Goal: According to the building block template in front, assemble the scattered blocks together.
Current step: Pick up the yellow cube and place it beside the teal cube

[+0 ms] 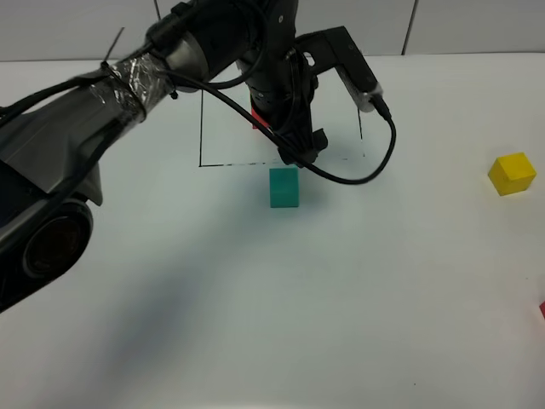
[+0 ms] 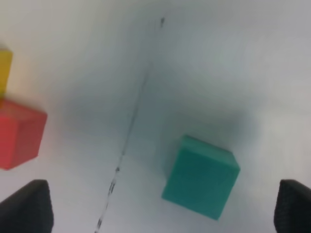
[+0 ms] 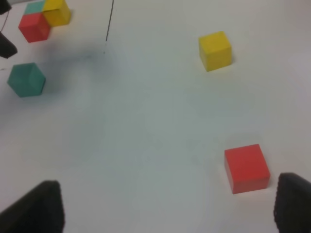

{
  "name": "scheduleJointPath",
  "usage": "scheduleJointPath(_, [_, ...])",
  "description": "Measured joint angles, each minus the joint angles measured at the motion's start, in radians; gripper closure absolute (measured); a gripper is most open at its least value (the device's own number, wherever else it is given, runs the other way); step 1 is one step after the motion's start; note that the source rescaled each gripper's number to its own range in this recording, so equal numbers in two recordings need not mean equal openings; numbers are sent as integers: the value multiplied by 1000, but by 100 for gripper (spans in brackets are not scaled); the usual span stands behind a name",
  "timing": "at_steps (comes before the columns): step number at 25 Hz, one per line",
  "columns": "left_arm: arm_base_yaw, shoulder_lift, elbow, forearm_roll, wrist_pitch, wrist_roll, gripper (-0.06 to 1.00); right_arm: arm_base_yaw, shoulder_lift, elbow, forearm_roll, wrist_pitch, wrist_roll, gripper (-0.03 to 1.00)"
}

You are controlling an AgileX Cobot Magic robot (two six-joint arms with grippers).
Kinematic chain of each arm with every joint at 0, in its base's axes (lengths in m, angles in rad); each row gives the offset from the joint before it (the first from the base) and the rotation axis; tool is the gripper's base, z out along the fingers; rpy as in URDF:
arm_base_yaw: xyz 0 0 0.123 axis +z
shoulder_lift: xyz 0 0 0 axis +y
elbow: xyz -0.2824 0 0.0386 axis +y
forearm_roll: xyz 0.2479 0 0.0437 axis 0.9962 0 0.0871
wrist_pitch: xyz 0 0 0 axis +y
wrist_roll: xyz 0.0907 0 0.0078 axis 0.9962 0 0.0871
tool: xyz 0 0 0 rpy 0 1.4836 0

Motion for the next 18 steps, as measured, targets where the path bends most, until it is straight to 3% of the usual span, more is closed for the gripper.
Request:
scheduleJointPath(9, [145,-101,9,7,67,-163,-6,0,0,0,0,0,0,22])
scheduleJointPath(18, [241,-189,9,29,108,-273,-3,0,0,0,0,0,-1,22])
